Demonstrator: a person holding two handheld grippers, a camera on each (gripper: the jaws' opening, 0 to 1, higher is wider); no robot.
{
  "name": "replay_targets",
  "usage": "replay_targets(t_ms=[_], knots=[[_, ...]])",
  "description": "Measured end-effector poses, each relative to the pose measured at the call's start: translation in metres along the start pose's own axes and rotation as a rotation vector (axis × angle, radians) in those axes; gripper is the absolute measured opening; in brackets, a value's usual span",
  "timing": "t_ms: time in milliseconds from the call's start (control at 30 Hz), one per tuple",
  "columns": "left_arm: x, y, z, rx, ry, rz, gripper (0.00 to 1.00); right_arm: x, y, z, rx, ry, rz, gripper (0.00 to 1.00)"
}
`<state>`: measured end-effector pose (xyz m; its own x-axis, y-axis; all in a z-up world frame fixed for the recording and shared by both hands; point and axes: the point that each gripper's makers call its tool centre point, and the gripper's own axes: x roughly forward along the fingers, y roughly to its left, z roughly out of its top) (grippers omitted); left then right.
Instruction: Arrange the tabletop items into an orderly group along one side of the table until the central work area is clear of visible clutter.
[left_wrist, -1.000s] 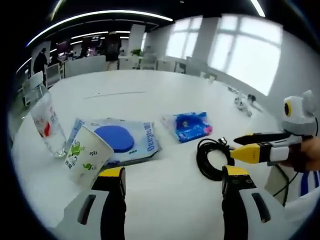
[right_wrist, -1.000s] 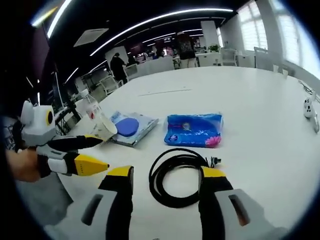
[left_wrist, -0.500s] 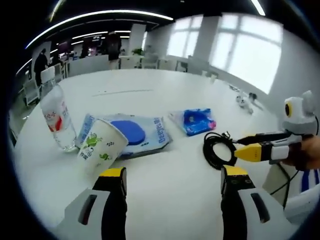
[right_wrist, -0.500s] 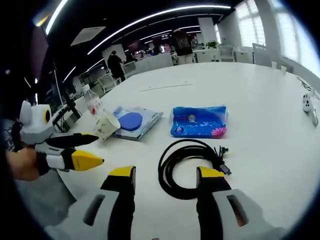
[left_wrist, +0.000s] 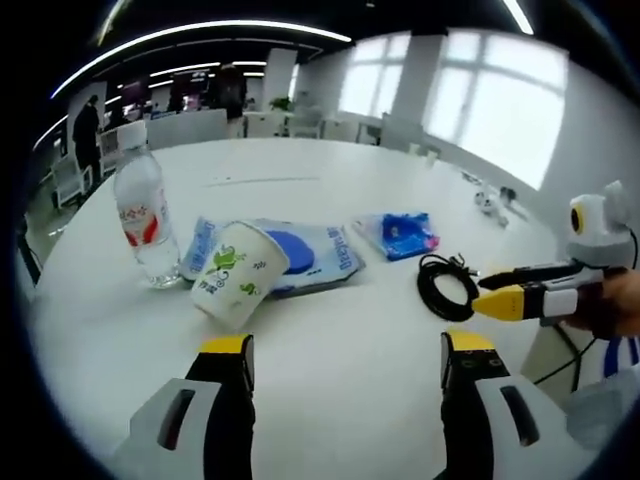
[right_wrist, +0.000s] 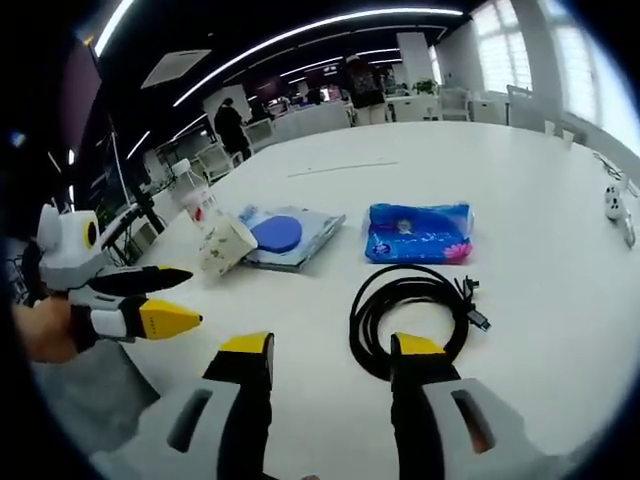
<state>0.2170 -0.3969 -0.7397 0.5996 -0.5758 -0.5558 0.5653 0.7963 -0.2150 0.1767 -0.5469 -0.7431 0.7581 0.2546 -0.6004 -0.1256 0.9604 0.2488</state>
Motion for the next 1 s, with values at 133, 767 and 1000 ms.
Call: replay_targets(t_ms=[133,767,1000], knots=[[-0.009,0.005,-0.005,0.004,-0.002,-0.002,0.72,-0.003,0.01,0.002,0.013,-0.018,-0.004,0.44],[-0.026,0.055,-0.012,-0.095,-0.043,0.074,0.72,0.021,0.036,0.016,0.126,-0.014,0.035,0.41],[-0.016,0.07,0.009,-0.052,-0.063,0.082,0.73,0.055,0.067,0.037,0.119,-0.006,0.127,0.41]])
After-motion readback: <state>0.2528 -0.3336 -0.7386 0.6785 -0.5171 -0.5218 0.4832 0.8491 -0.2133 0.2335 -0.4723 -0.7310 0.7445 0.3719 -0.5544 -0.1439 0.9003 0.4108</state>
